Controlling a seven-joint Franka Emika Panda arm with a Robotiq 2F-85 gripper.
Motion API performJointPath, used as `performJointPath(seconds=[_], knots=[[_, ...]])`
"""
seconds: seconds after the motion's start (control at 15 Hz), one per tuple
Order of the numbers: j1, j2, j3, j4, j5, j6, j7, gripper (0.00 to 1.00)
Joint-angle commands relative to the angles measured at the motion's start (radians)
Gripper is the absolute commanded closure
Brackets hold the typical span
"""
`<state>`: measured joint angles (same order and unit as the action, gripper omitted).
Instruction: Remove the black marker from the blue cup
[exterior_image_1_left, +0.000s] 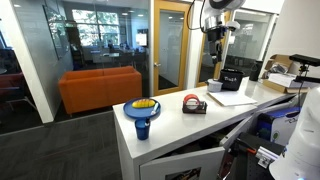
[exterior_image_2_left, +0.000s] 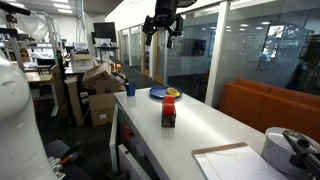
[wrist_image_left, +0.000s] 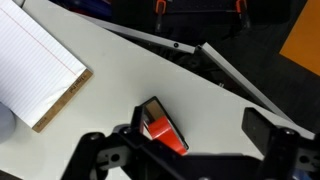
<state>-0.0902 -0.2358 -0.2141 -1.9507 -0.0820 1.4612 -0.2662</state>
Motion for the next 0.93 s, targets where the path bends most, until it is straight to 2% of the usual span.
performJointPath(seconds=[0.0,0.47,0.67,0.87], knots=[[-0.002,0.112,0.024,0.161,0.025,-0.034,0.019,0.00],[-0.001,0.390,0.079,0.519,0.037,-0.089,0.075,0.00],[0.006,0.466,0.105,0.613,0.040,-0.109,0.087,0.00],[0.028,0.482,0.151,0.639,0.051,-0.112,0.073,0.00]])
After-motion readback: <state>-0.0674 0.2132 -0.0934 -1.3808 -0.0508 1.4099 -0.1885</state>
